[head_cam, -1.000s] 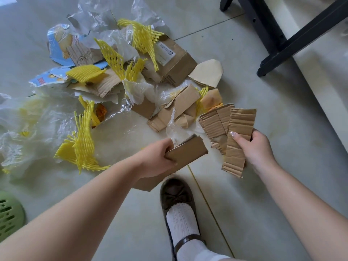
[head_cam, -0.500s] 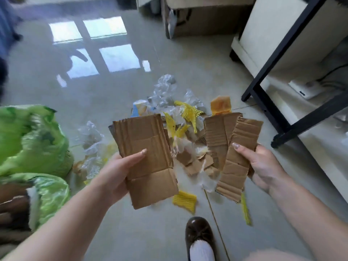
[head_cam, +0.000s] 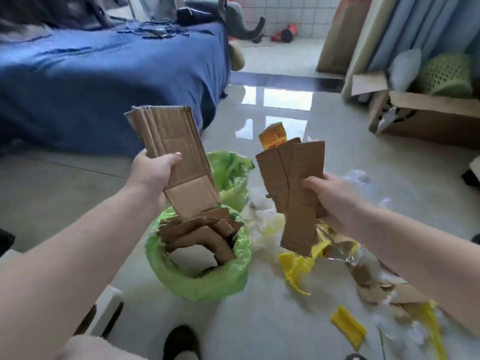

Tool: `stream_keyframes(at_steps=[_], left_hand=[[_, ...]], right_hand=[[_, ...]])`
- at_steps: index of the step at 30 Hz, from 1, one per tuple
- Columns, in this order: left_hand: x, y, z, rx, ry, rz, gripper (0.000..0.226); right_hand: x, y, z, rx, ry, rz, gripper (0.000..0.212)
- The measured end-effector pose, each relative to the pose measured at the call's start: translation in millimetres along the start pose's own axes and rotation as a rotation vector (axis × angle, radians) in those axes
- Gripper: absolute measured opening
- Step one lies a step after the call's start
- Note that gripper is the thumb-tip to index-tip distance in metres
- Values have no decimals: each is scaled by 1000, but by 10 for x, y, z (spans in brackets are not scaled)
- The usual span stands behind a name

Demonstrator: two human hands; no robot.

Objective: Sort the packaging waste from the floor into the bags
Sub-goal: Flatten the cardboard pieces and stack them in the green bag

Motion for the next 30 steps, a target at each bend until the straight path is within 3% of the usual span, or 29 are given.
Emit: stream_keyframes(at_steps=[7,12,19,25,30], left_hand=[[-884,-411,-171,-48,202,19,20],[-1056,-921,-117,-254,248,98,20],[-912,-1576,68,-624,257,341,15],[-831,-1642,201,-623,482,492,31],[-678,-1699,268,-691,451,512,26]], right_hand=[[1082,-118,-255,-257,-81,252,16],[1357,-145,-399,-382,-135,279,21],[1701,347,-571,-279,-385,331,35],[1874,729,-627,-148,-550,595,25],[1920,803,-714,-120,-565,831,31]])
Point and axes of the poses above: each hand's wrist, its own z-axis away from the middle knuckle, its own x-axis out of the palm, y = z × x, the point moved 5 cm from there along -z, towards the middle knuckle, and after that the axes turned 9 degrees about -x, right-handed, at the moved point
